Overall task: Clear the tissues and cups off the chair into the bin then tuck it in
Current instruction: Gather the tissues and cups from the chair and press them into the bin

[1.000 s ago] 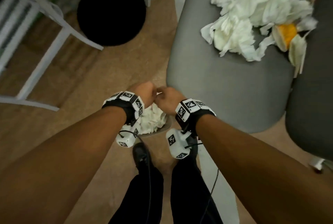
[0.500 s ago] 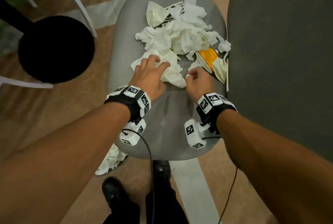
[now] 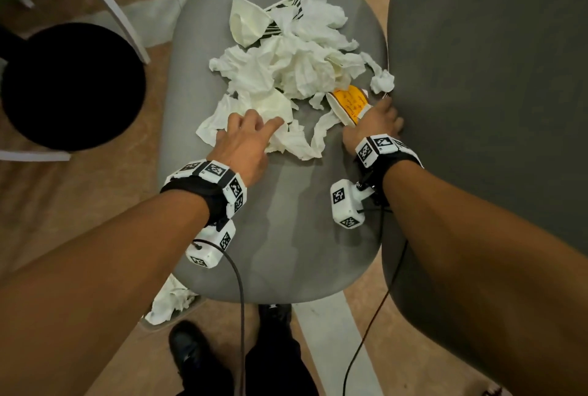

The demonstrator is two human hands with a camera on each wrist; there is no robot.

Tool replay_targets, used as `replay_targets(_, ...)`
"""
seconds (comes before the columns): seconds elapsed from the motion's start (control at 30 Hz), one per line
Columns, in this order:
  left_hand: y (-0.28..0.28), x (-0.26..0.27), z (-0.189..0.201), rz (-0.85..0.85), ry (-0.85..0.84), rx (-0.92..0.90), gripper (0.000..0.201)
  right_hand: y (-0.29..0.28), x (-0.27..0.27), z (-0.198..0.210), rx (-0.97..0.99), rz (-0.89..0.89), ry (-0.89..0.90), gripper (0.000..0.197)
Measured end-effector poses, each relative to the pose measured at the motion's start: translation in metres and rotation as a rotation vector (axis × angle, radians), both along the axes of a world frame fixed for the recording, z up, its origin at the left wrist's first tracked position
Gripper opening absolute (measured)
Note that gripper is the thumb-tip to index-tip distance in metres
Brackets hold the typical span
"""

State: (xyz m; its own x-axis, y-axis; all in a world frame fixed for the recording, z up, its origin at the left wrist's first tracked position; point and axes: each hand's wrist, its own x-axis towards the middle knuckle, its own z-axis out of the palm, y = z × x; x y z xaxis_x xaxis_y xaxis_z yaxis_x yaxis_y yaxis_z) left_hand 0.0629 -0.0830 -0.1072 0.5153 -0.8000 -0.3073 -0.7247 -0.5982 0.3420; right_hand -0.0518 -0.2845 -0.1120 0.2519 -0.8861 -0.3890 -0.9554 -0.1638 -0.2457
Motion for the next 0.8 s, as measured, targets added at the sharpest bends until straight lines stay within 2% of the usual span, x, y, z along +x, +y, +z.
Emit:
replay_targets(0.23,0.004,-0.007,-0.003,0.015,0.0,-0.049,0.071,0.005,-0.004,-0.006,-0.078,0.01,0.093,0.08)
replay_targets(0.43,0.008,-0.009,0.001,0.022,0.06,-0.161,0.04,0.015,-0.007,-0.011,-0.039,0.01,-0.108,0.064)
replay_targets(0.6,0.022,-0.009,0.008,0.112,0.136,-0.196,0.024,0.036,-0.01,0.004,-0.008,-0.018,-0.12,0.079)
replay_targets(0.73,0.039,-0.009,0.02,0.2,0.168,-0.174,0.007,0.053,-0.014,0.016,0.024,0.022,-0.104,0.063)
replay_targets(0.8,0.05,-0.012,0.024,0.242,0.154,-0.179,0.017,0.065,-0.015,0.021,0.02,0.043,-0.127,0.06)
